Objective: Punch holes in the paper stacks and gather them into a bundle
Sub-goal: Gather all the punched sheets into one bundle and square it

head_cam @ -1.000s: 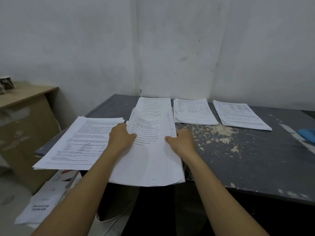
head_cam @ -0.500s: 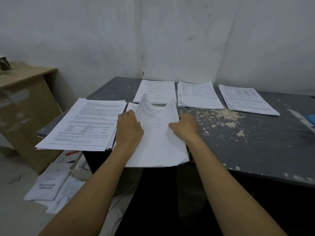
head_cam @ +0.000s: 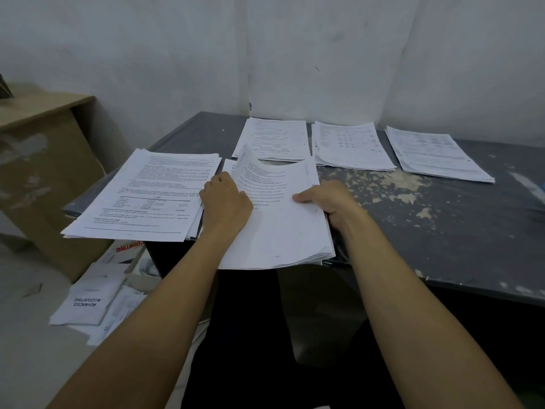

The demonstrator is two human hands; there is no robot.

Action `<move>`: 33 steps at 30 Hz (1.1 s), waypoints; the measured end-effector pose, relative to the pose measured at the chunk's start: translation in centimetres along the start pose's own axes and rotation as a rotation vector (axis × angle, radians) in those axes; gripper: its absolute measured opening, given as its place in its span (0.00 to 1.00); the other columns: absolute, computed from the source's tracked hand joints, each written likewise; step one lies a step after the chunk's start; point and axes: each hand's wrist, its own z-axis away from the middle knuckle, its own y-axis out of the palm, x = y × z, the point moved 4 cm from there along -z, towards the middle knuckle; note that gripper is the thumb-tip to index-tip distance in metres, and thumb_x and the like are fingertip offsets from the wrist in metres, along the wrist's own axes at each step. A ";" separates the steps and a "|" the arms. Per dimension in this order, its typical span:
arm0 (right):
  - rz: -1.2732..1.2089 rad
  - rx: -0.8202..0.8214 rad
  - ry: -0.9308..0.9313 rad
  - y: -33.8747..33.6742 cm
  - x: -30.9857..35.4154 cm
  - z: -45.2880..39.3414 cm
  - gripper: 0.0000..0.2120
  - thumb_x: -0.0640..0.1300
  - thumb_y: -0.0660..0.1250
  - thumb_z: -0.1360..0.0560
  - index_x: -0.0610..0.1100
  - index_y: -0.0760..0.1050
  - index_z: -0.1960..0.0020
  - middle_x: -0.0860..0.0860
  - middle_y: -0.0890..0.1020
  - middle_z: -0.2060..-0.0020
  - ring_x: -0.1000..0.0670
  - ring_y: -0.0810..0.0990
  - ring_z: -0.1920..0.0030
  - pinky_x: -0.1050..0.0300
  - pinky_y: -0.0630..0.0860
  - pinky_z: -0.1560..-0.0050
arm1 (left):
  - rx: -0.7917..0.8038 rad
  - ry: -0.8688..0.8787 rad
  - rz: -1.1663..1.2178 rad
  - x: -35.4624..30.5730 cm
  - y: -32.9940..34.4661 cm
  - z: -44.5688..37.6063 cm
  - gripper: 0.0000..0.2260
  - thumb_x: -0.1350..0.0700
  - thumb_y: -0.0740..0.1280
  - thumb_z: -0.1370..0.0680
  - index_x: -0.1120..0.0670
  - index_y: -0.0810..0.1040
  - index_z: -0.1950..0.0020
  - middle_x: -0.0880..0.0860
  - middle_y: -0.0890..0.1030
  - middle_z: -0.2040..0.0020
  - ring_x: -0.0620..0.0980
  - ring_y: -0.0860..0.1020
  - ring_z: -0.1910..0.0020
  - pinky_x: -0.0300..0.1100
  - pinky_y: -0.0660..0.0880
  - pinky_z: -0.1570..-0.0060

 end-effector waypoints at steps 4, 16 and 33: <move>0.056 -0.030 -0.098 0.0 -0.3 -0.4 0.09 0.30 0.75 0.32 0.40 0.82 0.56 0.44 0.86 0.56 0.45 0.86 0.58 0.53 0.84 0.61 | 0.010 -0.023 0.026 0.0 0.0 -0.1 0.19 0.54 0.64 0.21 0.64 0.69 0.35 0.62 0.75 0.37 0.60 0.72 0.38 0.54 0.67 0.37; 0.024 -0.078 -0.234 -0.2 -1.0 -0.2 0.10 0.34 0.76 0.30 0.45 0.83 0.51 0.51 0.86 0.55 0.49 0.86 0.54 0.51 0.83 0.50 | -0.034 -0.054 0.232 0.4 -0.3 -0.1 0.17 0.52 0.65 0.21 0.63 0.71 0.39 0.59 0.73 0.40 0.58 0.73 0.43 0.52 0.71 0.42; -0.020 -0.096 -0.386 -1.2 -2.2 0.4 0.12 0.36 0.75 0.29 0.49 0.82 0.49 0.58 0.86 0.56 0.55 0.86 0.56 0.61 0.81 0.59 | 0.357 -0.200 -0.010 -1.4 -2.5 -4.0 0.13 0.52 0.74 0.30 0.56 0.72 0.57 0.54 0.80 0.49 0.54 0.78 0.52 0.42 0.70 0.61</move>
